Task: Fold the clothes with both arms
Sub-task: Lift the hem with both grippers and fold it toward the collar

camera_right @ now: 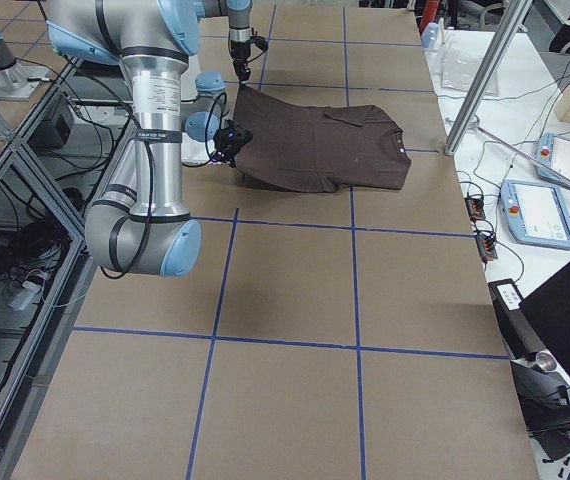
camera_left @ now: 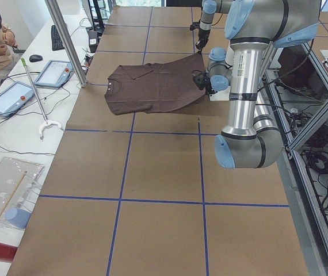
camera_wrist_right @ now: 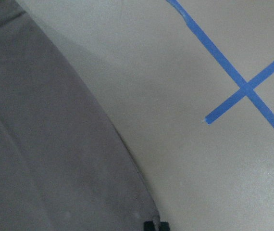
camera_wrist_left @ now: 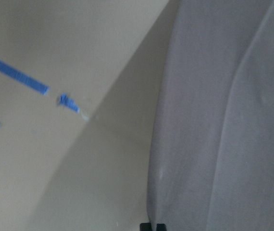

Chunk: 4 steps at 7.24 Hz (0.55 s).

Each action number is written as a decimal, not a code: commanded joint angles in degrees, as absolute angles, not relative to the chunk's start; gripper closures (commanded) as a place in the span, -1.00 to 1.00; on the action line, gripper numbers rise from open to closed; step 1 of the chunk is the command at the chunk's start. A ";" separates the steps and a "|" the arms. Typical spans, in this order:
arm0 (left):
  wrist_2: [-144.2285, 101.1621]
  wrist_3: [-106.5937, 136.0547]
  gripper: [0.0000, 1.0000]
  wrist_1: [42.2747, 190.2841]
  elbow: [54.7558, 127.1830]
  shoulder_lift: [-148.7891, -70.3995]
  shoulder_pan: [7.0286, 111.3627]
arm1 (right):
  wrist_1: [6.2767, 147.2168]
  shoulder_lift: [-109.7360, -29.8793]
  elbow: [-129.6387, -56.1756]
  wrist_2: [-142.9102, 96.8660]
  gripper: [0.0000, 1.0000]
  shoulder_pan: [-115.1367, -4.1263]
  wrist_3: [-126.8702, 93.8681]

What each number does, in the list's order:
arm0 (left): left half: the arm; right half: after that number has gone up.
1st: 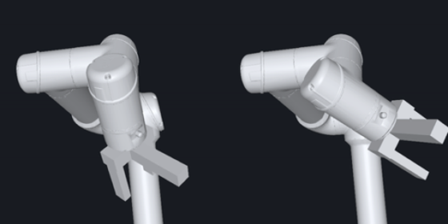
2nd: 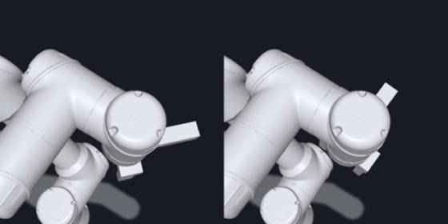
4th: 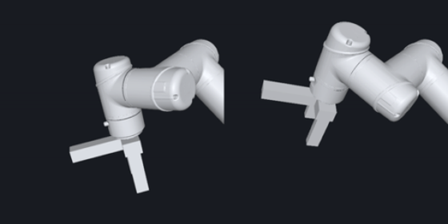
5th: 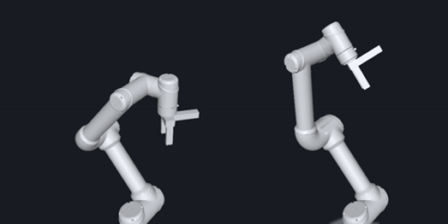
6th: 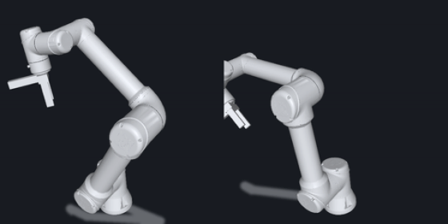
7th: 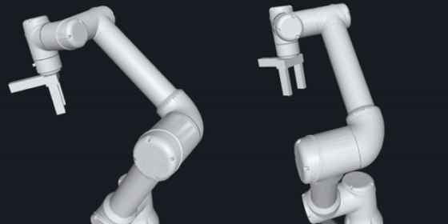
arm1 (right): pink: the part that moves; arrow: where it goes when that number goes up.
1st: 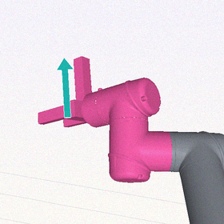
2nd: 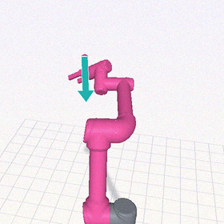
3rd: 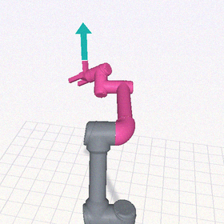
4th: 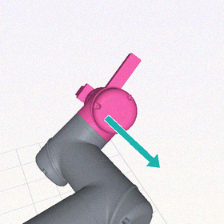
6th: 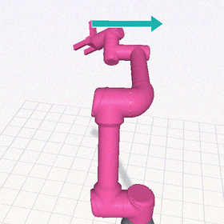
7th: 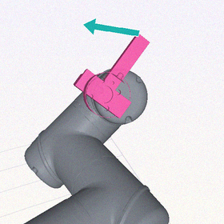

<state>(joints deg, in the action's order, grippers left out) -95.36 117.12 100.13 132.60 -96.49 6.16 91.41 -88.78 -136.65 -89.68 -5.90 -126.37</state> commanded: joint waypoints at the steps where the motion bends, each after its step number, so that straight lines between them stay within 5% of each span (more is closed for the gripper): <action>1: -95.63 114.38 1.00 99.23 133.43 -97.11 6.85 | 92.81 -85.11 -136.61 -90.53 1.00 -12.09 -124.12; 4: -95.97 99.28 1.00 99.58 124.67 -104.21 23.41 | 92.90 -70.44 -121.00 -98.39 1.00 -30.08 -109.04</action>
<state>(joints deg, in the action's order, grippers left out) -95.74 104.85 99.38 128.80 -101.07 17.25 92.87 -75.79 -127.59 -94.10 -22.63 -115.04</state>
